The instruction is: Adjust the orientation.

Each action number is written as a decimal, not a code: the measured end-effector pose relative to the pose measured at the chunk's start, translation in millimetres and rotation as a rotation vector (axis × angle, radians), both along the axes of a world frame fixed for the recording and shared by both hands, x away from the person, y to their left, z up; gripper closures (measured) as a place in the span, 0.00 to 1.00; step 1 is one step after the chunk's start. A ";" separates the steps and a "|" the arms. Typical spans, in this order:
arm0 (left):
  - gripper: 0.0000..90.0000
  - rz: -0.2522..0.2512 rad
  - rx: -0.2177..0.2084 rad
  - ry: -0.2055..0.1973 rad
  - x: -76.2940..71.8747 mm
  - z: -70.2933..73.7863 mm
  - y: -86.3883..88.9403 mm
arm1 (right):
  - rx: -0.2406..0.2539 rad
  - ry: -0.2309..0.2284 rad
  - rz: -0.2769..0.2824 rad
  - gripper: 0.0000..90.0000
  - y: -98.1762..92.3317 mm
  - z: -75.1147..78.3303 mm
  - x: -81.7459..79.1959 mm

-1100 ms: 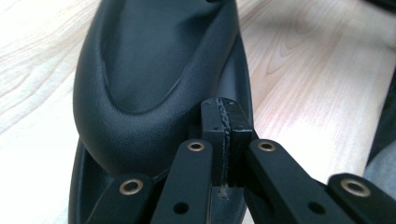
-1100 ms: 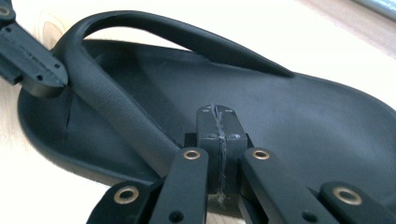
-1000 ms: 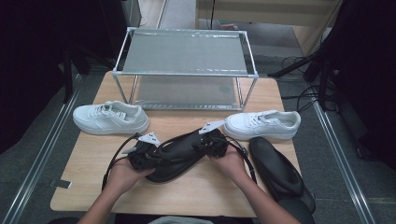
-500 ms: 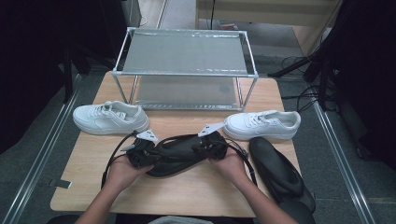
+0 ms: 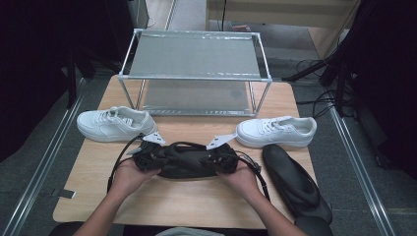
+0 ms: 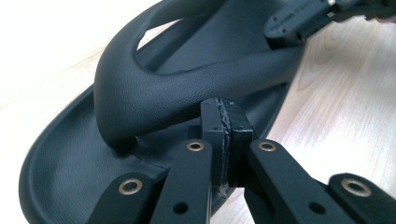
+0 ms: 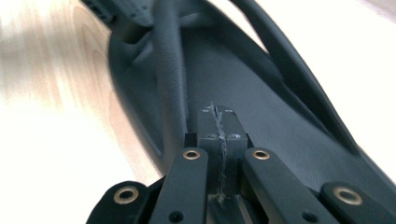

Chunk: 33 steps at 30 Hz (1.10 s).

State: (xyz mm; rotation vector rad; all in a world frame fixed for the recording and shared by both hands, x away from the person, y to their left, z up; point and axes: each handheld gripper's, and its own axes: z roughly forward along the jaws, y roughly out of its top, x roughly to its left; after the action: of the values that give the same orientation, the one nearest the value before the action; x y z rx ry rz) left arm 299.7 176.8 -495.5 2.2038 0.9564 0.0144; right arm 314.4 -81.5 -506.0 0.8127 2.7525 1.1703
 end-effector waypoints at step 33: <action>0.99 0.051 -0.015 -0.023 18.0 -1.3 -0.7 | 0.049 -0.029 0.067 1.00 34.6 1.9 -27.9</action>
State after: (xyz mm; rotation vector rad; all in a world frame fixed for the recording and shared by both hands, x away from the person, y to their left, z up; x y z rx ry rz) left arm 317.7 176.1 -496.8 2.1606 0.9969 0.0565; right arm 286.6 -46.9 -504.1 0.7069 2.7589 1.2552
